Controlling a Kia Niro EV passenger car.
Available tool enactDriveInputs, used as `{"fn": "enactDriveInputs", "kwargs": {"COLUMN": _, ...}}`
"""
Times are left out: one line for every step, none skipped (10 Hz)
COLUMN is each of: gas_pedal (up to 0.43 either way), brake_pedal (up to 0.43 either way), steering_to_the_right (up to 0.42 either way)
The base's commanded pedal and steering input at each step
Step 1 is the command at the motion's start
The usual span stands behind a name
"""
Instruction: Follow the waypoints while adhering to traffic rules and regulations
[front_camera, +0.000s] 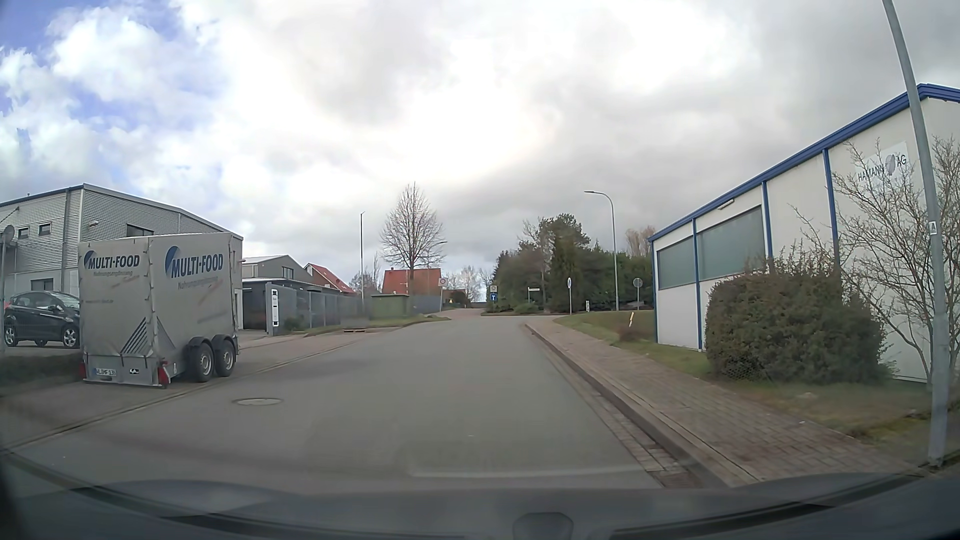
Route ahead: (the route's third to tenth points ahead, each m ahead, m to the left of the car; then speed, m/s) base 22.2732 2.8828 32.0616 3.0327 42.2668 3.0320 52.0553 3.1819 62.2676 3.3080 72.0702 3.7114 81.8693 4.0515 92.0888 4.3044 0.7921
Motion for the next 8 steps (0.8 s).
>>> {"fn": "enactDriveInputs", "kwargs": {"gas_pedal": 0.000, "brake_pedal": 0.000, "steering_to_the_right": -0.004}}
{"fn": "enactDriveInputs", "kwargs": {"gas_pedal": 0.000, "brake_pedal": 0.000, "steering_to_the_right": -0.004}}
{"fn": "enactDriveInputs", "kwargs": {"gas_pedal": 0.000, "brake_pedal": 0.000, "steering_to_the_right": -0.004}}
{"fn": "enactDriveInputs", "kwargs": {"gas_pedal": 0.000, "brake_pedal": 0.000, "steering_to_the_right": -0.003}}
{"fn": "enactDriveInputs", "kwargs": {"gas_pedal": 0.000, "brake_pedal": 0.000, "steering_to_the_right": -0.003}}
{"fn": "enactDriveInputs", "kwargs": {"gas_pedal": 0.000, "brake_pedal": 0.000, "steering_to_the_right": -0.003}}
{"fn": "enactDriveInputs", "kwargs": {"gas_pedal": 0.000, "brake_pedal": 0.000, "steering_to_the_right": -0.001}}
{"fn": "enactDriveInputs", "kwargs": {"gas_pedal": 0.000, "brake_pedal": 0.000, "steering_to_the_right": -0.001}}
